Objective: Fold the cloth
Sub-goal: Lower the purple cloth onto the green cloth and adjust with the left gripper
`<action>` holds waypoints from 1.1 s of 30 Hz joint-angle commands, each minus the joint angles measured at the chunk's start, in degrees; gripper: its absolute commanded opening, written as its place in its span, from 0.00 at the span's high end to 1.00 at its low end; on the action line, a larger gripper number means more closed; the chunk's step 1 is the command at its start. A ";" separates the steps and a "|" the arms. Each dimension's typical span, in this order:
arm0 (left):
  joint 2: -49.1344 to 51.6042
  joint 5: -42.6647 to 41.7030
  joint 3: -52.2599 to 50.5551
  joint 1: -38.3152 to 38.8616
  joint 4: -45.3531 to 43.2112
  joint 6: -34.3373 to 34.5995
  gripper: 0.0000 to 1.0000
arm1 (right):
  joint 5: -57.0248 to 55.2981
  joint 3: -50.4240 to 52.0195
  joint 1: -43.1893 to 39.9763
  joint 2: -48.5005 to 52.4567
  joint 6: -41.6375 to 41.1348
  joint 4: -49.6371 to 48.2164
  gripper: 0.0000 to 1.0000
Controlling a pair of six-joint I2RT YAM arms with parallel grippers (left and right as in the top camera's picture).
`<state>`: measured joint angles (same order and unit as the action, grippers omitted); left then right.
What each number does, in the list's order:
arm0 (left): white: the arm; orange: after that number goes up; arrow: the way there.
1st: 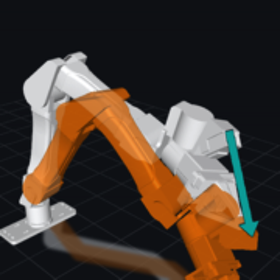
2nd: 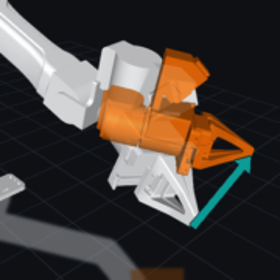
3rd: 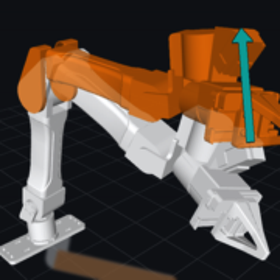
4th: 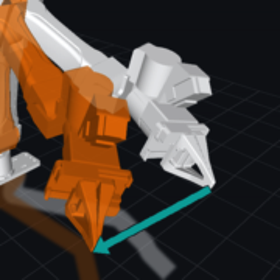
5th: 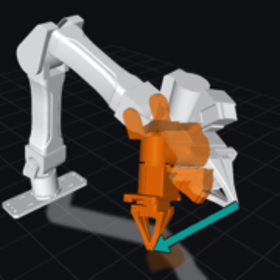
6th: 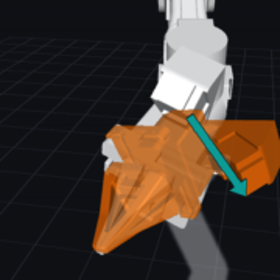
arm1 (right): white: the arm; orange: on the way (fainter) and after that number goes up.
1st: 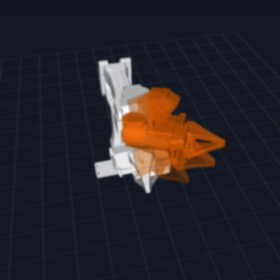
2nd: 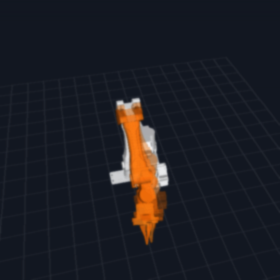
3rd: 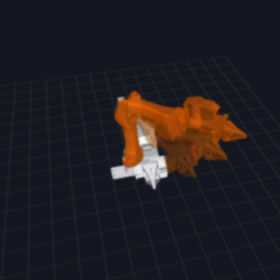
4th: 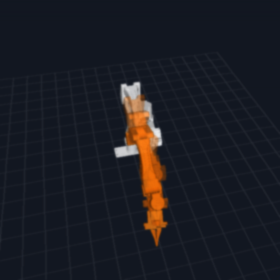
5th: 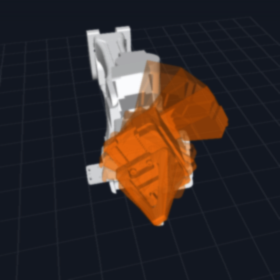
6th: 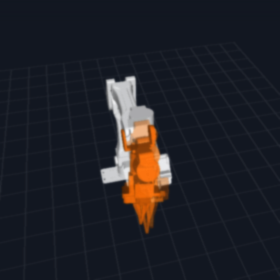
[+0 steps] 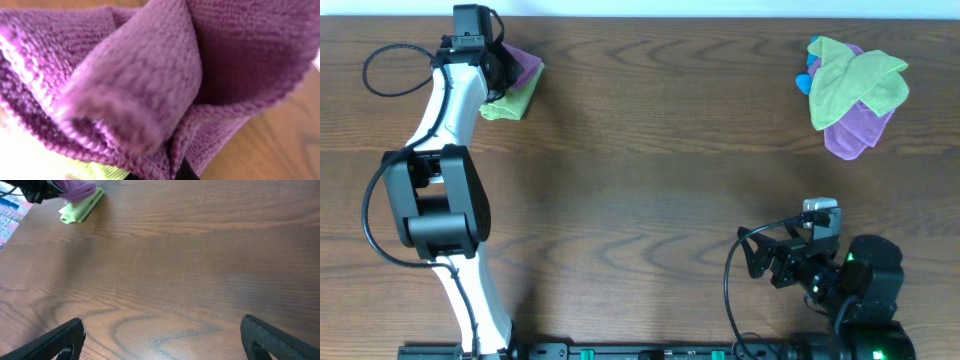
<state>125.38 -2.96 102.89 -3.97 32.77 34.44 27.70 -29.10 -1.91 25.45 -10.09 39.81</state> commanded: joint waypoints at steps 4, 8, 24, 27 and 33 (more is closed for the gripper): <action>0.90 0.61 1.46 -0.09 4.74 -1.07 0.94 | 0.83 0.24 -0.52 -0.22 -0.59 0.09 0.01; 0.90 0.61 1.46 -0.09 6.56 -1.09 0.92 | 0.83 0.24 -0.52 -0.22 -0.59 0.09 0.01; 0.83 0.57 1.49 -0.22 7.10 -3.19 0.34 | 0.83 0.24 -0.52 -0.22 -0.59 0.09 0.01; 0.59 0.15 1.53 -0.20 7.54 -4.28 0.34 | 0.83 0.24 -0.52 -0.22 -0.59 0.09 0.01; -1.64 -0.22 1.55 -0.20 8.04 -6.32 0.32 | 0.83 0.24 -0.52 -0.22 -0.59 0.09 0.01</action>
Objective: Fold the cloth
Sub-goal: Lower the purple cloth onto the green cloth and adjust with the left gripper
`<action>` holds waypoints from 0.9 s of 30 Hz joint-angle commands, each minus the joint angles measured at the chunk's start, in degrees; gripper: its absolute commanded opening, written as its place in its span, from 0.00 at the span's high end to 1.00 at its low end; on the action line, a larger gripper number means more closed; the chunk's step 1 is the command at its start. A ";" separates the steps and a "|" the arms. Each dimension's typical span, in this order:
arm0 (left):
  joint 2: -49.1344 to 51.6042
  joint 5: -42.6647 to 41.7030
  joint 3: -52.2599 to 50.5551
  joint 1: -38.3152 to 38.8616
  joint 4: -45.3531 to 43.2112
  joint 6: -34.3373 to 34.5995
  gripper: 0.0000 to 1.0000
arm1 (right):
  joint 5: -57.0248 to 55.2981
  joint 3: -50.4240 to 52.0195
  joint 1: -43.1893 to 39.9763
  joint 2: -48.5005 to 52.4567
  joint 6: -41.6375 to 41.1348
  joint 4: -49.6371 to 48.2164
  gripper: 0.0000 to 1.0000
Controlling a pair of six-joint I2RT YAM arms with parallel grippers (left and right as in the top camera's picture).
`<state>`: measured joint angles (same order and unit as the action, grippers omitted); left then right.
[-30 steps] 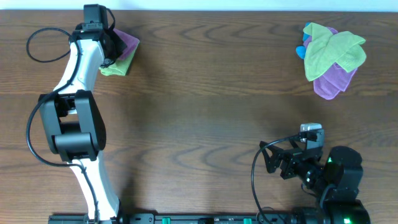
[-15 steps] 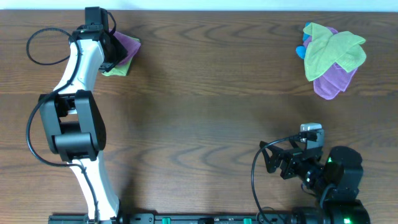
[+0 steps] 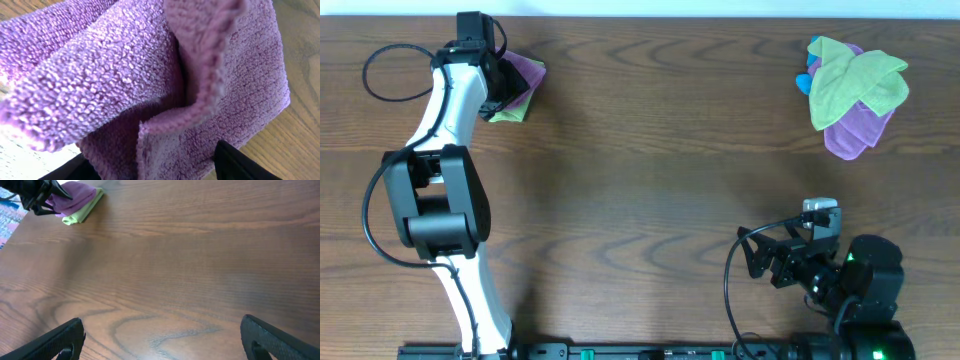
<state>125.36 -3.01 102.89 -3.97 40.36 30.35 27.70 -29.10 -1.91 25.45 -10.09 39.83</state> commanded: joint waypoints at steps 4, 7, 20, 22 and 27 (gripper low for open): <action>-5.35 -0.20 1.55 -0.20 0.55 -3.41 0.27 | 0.83 0.26 -0.52 -0.22 -0.59 0.07 0.01; -7.43 -0.20 1.55 -0.20 0.52 -3.41 0.25 | 0.83 0.26 -0.52 -0.22 -0.59 0.07 0.01; -8.76 -4.55 1.53 0.04 -9.07 0.31 0.46 | 0.83 0.26 -0.52 -0.22 -0.59 0.07 0.01; -8.02 -4.52 1.53 0.20 -11.19 1.16 0.50 | 0.83 0.24 -0.52 -0.22 -0.59 0.07 0.01; -4.63 -4.52 1.53 0.79 -15.85 2.03 0.60 | 0.83 0.26 -0.52 -0.22 -0.59 0.07 0.01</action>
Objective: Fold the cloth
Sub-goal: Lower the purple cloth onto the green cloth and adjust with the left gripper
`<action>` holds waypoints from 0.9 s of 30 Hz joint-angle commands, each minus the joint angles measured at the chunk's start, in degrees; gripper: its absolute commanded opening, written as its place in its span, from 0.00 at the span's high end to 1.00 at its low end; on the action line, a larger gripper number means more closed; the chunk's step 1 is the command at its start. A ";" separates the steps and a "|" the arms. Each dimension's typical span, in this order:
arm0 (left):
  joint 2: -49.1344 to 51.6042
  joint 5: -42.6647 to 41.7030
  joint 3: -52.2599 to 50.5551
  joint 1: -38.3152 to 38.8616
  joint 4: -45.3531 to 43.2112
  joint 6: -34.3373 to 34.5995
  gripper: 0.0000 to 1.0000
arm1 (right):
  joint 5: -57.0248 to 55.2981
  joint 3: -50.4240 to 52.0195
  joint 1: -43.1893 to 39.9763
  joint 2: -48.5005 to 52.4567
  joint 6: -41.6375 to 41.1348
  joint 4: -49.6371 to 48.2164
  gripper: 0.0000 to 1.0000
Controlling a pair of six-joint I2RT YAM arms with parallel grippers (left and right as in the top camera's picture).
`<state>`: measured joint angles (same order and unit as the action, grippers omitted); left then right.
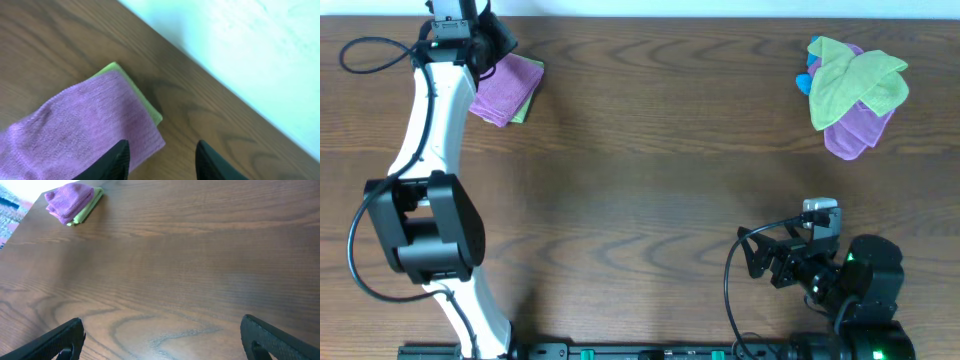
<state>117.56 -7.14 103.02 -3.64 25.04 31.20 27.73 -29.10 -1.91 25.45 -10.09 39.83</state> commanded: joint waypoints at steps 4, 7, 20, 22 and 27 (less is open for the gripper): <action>6.56 -0.09 1.40 0.72 -1.38 2.27 0.77 | 0.81 0.24 -0.52 -0.22 -0.59 0.07 0.01; 8.46 0.76 1.40 0.70 -1.75 2.27 0.92 | 0.81 0.24 -0.52 -0.22 -0.59 0.07 0.01; 14.01 5.29 1.40 0.70 -3.06 2.67 0.95 | 0.81 0.24 -0.52 -0.22 -0.59 0.07 0.01; 15.15 5.25 1.40 0.70 -4.55 2.73 0.94 | 0.81 0.26 -0.52 -0.22 -0.59 0.07 0.01; 17.20 5.90 1.40 0.70 -8.83 3.98 0.94 | 0.81 0.24 -0.52 -0.22 -0.59 0.07 0.01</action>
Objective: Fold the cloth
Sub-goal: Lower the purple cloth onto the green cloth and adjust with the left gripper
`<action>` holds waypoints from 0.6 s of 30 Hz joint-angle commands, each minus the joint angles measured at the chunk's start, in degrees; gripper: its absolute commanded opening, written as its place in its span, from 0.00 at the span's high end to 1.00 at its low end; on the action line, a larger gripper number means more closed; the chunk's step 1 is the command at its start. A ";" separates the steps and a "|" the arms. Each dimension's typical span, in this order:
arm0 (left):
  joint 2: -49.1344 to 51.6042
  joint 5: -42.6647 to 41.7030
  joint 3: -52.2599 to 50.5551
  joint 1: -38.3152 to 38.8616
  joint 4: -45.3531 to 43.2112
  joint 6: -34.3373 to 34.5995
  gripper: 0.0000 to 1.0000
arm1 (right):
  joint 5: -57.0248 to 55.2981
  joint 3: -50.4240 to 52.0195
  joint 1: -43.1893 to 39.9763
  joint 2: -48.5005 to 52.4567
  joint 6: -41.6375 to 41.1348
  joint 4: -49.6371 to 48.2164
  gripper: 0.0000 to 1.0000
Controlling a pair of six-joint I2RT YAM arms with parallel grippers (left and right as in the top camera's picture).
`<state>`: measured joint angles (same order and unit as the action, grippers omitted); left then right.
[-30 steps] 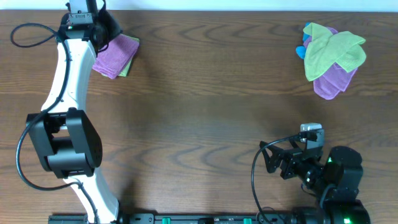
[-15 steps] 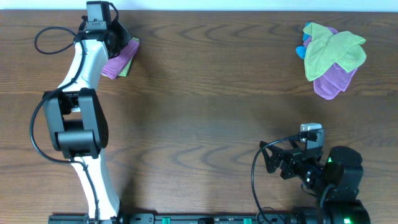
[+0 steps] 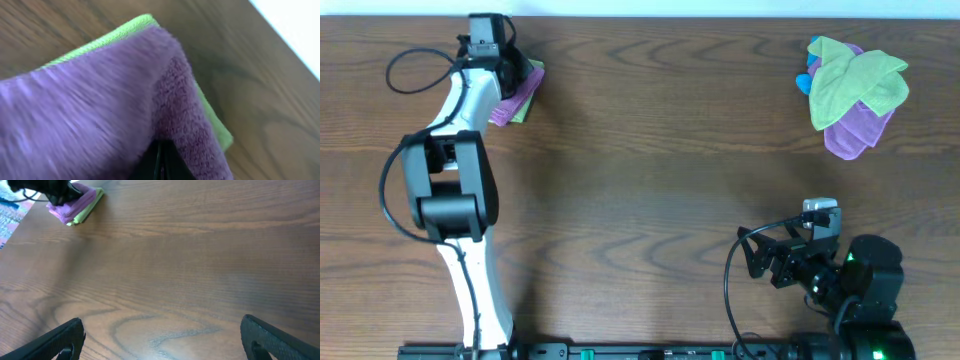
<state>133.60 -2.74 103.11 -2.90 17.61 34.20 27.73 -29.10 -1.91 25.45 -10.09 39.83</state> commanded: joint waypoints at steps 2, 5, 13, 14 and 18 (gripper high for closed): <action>1.57 1.97 1.31 -0.04 -3.26 0.98 0.94 | 0.81 0.24 -0.52 -0.22 -0.59 0.07 0.01; 1.95 2.49 1.31 -0.07 -5.75 1.01 0.94 | 0.81 0.24 -0.52 -0.22 -0.59 0.07 0.01; 2.03 5.86 1.31 -0.09 -8.57 1.18 0.92 | 0.81 0.24 -0.52 -0.22 -0.59 0.07 0.01; 2.03 5.97 1.31 -0.11 -8.74 1.18 0.92 | 0.81 0.24 -0.52 -0.22 -0.59 0.07 0.01; 2.03 5.92 1.31 -0.11 -8.87 1.16 0.90 | 0.81 0.24 -0.52 -0.22 -0.59 0.07 0.01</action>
<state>134.82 1.56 103.11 -2.90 8.75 34.94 27.73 -29.10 -1.91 25.45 -10.09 39.83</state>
